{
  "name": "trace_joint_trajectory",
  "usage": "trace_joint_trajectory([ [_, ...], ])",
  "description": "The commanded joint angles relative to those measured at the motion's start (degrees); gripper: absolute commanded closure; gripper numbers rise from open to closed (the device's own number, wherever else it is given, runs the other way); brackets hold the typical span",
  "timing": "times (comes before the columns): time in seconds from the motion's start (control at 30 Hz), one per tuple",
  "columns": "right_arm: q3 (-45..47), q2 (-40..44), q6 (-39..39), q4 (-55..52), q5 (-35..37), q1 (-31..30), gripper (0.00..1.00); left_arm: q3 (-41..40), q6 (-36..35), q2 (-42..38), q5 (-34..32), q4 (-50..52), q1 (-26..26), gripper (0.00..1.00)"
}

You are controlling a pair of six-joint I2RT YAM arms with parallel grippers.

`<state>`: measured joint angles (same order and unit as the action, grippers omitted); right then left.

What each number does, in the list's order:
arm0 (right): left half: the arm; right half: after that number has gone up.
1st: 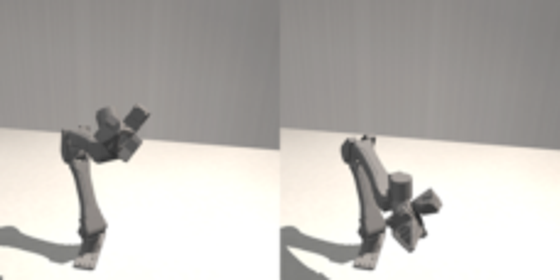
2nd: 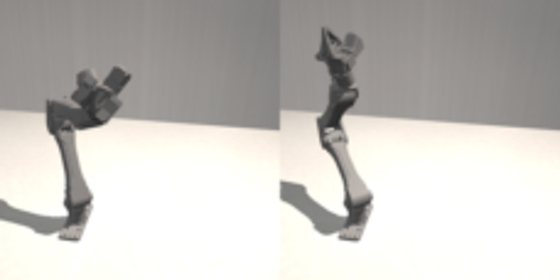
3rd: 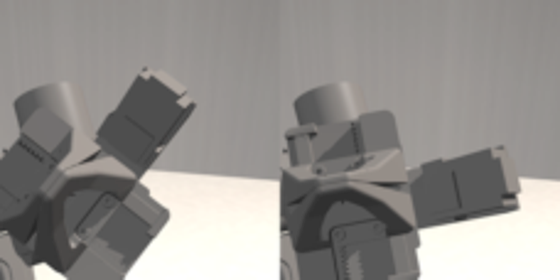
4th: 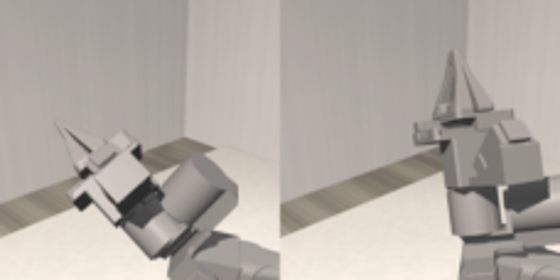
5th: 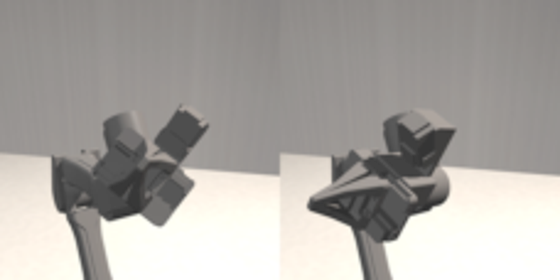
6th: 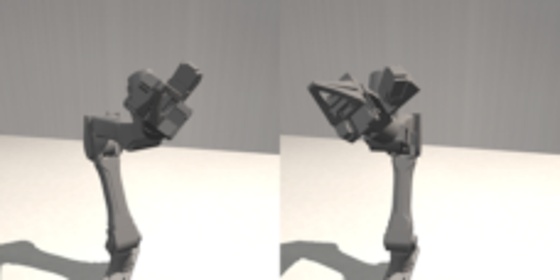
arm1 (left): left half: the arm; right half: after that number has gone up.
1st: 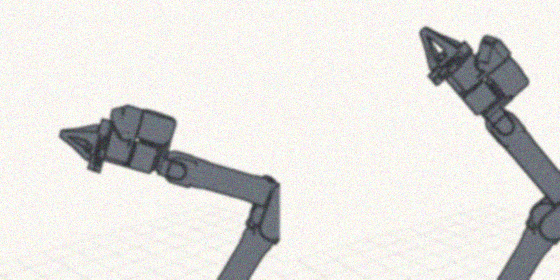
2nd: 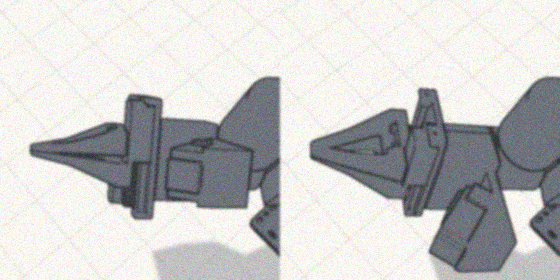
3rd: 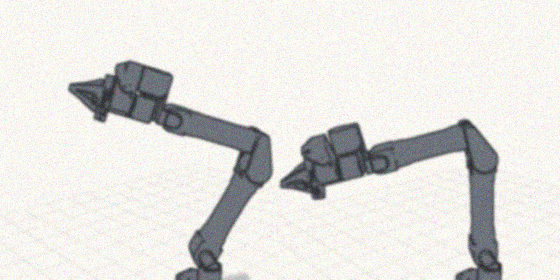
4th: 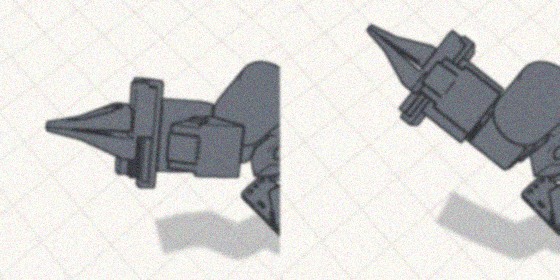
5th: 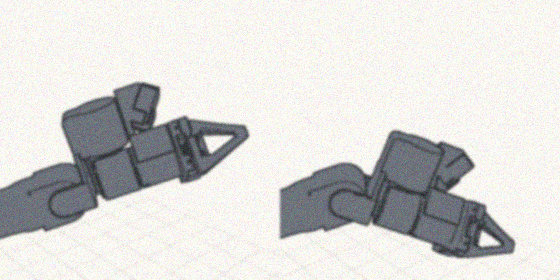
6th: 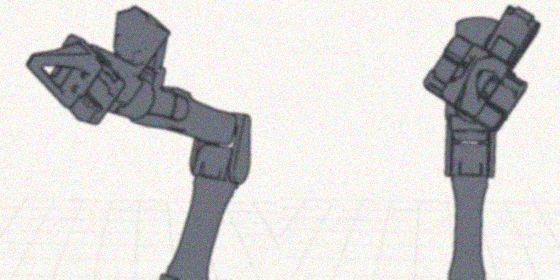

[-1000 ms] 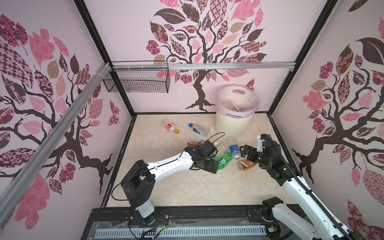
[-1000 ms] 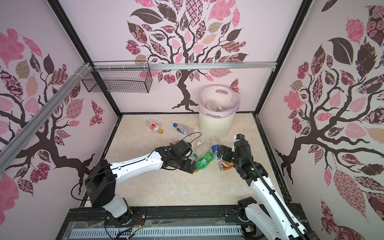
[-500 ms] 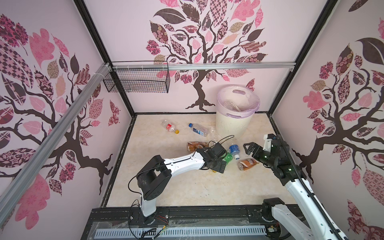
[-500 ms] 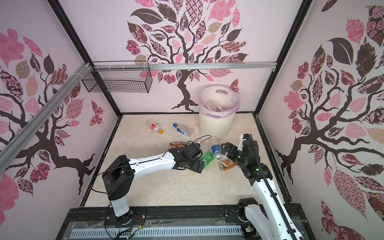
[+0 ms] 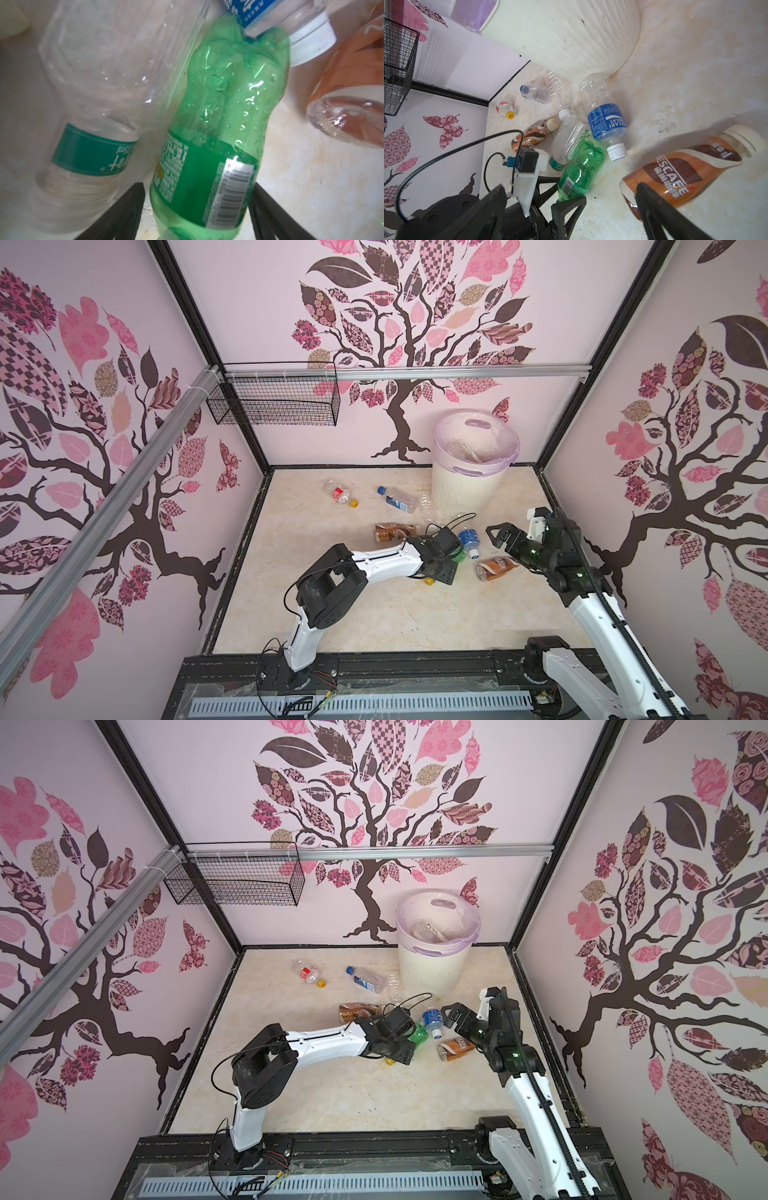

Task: Throw the plastic bottles in the bin
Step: Pick up the plastic bottle from the center of the table, then throw the plastic bottle into the trash bin.

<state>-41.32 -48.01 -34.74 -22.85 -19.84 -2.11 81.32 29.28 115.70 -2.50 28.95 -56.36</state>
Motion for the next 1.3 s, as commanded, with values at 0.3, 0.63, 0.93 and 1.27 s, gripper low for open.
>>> trace_joint_trajectory([
  [0.3,-1.9,-0.3,-0.5,1.0,-0.1,0.2,0.0,-6.9,1.2,-5.9,-1.3,-7.7,-0.2,0.39],
  [0.63,-2.1,-0.6,-1.1,3.2,-5.7,0.2,0.0,-15.3,2.8,-19.9,-1.4,-13.8,1.3,0.42],
  [0.93,-12.2,-2.3,-0.7,4.1,-6.0,-8.7,0.0,-17.1,3.4,-32.2,-1.6,-16.5,4.1,0.41],
  [1.27,-18.0,-7.8,-3.2,9.1,-2.4,-20.8,0.01,-19.2,2.6,-39.4,-3.0,-17.4,4.5,0.41],
])
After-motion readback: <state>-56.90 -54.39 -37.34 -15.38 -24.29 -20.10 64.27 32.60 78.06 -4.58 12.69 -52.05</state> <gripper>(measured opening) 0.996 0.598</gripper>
